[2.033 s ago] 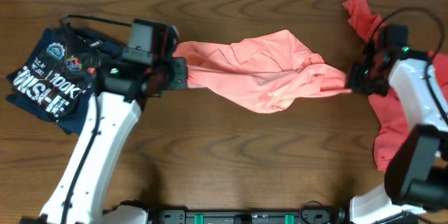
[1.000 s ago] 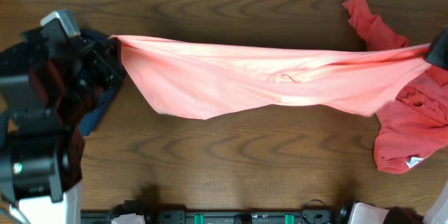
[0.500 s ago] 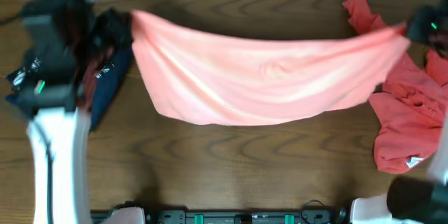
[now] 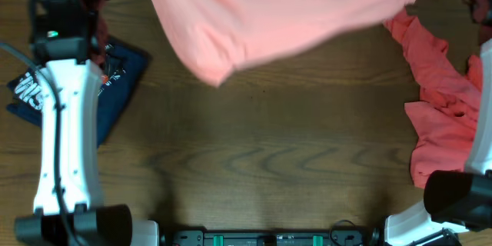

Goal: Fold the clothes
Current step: 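Lift the shirt high with both grippers and flap it down flat, then lay the shirt flat and release both grippers at its sides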

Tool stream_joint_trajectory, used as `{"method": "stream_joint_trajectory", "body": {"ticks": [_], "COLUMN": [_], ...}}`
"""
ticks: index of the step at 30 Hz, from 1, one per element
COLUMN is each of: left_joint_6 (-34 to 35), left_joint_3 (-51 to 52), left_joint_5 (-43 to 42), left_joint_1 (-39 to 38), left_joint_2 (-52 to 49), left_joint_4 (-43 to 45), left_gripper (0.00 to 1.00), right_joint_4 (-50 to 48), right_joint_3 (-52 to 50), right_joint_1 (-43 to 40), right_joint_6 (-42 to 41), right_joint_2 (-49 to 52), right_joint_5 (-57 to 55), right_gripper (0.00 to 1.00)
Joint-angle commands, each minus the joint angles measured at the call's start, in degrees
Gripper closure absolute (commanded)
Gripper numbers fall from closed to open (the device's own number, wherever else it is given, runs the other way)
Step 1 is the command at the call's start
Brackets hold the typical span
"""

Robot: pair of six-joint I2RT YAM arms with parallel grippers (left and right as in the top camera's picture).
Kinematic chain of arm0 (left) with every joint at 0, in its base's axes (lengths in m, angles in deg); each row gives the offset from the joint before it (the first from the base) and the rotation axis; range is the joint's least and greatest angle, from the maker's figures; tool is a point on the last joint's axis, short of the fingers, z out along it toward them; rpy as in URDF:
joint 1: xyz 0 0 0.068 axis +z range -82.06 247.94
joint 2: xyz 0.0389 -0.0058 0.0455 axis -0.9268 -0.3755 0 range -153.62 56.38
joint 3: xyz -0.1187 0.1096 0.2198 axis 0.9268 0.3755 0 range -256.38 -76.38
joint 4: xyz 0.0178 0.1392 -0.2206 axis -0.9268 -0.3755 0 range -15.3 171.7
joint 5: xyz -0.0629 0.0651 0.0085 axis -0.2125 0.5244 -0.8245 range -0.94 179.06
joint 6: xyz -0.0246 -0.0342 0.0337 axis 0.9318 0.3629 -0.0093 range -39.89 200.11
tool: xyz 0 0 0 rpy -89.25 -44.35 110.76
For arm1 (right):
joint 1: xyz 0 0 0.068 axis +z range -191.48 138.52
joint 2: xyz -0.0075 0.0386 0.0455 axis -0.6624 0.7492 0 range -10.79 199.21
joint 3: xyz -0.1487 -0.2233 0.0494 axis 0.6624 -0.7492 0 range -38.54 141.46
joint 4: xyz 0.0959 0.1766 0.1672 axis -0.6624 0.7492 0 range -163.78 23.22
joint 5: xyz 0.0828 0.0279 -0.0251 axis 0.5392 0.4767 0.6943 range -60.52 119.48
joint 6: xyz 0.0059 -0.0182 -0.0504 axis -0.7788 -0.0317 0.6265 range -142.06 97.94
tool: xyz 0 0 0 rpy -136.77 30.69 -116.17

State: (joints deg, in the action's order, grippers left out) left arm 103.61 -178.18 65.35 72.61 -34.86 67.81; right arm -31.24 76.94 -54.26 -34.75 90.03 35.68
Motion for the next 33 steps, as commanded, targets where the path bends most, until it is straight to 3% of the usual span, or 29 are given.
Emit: {"method": "stream_joint_trajectory", "body": {"ticks": [1,9,16,20,27,30,33], "left_joint_6": [-0.37,-8.35,-15.17,-15.13,-15.1,-14.58,-12.72], "left_joint_3": [-1.42,0.96,12.04,20.96,30.67,30.8,30.8], "left_joint_5": [-0.44,-5.84,-1.53,6.01,8.74,9.79,10.32], "left_joint_1": [0.35,-1.55,-4.17,-4.11,-4.11,-3.85,-1.66], "left_joint_2": [1.53,1.38,1.4,1.44,1.68,1.73,1.77], "left_joint_4": [-10.1,-49.48,-67.14,-70.05,-69.35,-66.2,-57.68], "left_gripper": [0.94,0.94,0.94,0.94,0.94,0.94,0.94], "right_joint_4": [5.86,28.35,32.02,32.15,35.54,33.88,28.52], "right_joint_3": [0.9,-7.48,-23.41,-31.28,-35.98,-35.98,-36.0], "right_joint_1": [-0.92,-0.33,-0.39,-0.52,-1.62,-2.32,-2.36], "right_joint_6": [1.97,6.12,6.14,6.14,5.88,5.92,6.12], "right_joint_2": [-0.83,-0.42,-0.42,-0.42,-0.42,-0.48,-0.46], "right_joint_5": [-0.39,-10.54,-13.92,-14.05,-16.92,-16.59,-16.22], "right_gripper": [0.99,0.99,0.99,0.99,0.99,0.99,0.99]}}
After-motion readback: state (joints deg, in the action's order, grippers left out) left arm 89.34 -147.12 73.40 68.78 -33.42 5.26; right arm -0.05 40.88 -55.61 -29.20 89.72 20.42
